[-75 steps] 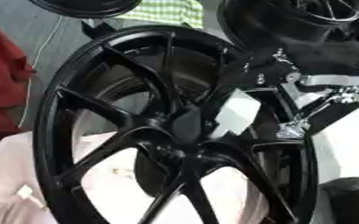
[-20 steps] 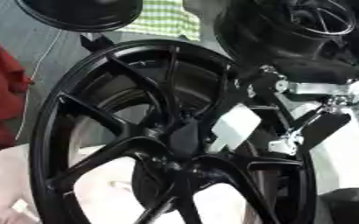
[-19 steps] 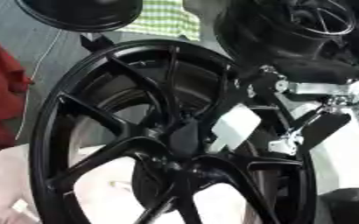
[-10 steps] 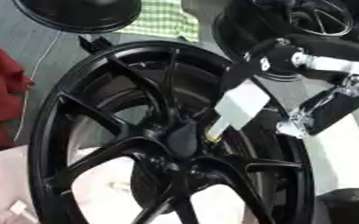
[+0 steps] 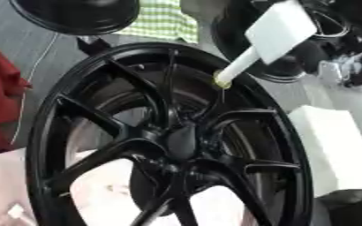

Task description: Pull the pin out of the wheel hub.

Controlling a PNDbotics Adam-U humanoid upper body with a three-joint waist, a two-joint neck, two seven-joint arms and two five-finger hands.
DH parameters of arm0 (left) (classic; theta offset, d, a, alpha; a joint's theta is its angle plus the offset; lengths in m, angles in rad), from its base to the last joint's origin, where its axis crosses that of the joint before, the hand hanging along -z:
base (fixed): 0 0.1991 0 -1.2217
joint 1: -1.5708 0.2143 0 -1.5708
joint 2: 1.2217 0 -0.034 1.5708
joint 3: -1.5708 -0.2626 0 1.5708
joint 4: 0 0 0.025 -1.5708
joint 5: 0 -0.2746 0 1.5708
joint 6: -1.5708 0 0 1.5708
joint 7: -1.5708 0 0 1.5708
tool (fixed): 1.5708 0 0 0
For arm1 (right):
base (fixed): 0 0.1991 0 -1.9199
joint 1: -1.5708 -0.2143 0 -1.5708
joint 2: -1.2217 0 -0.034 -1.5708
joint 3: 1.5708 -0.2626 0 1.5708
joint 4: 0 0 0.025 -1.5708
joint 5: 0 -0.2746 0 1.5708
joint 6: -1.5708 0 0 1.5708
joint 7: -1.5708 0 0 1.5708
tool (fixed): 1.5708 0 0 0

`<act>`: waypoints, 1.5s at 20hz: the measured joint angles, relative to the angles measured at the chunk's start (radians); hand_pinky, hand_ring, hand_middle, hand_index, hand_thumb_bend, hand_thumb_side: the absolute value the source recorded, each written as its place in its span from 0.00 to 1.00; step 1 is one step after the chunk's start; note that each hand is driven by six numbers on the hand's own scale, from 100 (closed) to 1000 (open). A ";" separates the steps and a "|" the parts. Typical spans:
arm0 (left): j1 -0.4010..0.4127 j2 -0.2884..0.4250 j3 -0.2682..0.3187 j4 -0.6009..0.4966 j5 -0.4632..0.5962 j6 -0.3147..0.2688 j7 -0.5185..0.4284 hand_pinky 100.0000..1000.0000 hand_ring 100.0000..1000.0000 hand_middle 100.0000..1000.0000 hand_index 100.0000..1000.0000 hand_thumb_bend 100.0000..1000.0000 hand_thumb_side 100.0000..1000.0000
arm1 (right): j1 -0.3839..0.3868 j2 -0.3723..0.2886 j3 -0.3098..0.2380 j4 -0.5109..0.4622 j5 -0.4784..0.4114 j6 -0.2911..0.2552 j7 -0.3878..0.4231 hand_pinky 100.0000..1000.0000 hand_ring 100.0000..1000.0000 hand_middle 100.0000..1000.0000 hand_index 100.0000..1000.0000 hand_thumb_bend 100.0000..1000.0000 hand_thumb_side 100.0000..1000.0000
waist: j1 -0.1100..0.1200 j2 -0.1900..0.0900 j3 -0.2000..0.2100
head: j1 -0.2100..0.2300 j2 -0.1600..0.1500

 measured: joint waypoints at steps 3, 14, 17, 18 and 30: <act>0.005 0.004 0.005 0.000 -0.003 -0.001 0.004 0.69 0.70 0.58 0.80 0.05 0.78 | 0.048 -0.005 -0.063 0.000 -0.012 0.032 -0.077 0.78 0.57 0.06 0.32 0.00 0.00 | 0.000 -0.001 -0.017 | 0.015 0.008; 0.018 0.017 0.017 0.000 -0.012 -0.004 0.016 0.69 0.70 0.58 0.80 0.05 0.78 | 0.212 0.010 -0.275 0.070 -0.033 0.112 -0.354 0.77 0.57 0.07 0.31 0.00 0.00 | 0.000 -0.014 -0.068 | 0.053 0.028; 0.024 0.019 0.021 0.000 -0.016 -0.005 0.020 0.69 0.70 0.59 0.80 0.05 0.78 | 0.296 0.032 -0.328 0.129 -0.006 0.110 -0.393 0.77 0.58 0.08 0.32 0.00 0.00 | 0.000 -0.017 -0.090 | 0.067 0.037; 0.026 0.021 0.024 0.000 -0.017 -0.006 0.022 0.69 0.70 0.59 0.80 0.05 0.78 | 0.332 0.043 -0.346 0.143 0.009 0.109 -0.406 0.77 0.58 0.09 0.32 0.00 0.00 | 0.000 -0.019 -0.097 | 0.071 0.040; 0.044 0.035 0.036 0.000 -0.032 -0.007 0.038 0.68 0.70 0.59 0.80 0.05 0.77 | 0.793 0.306 -0.569 0.191 0.227 0.159 -0.635 0.77 0.59 0.10 0.34 0.00 0.00 | 0.026 -0.030 -0.175 | 0.104 0.072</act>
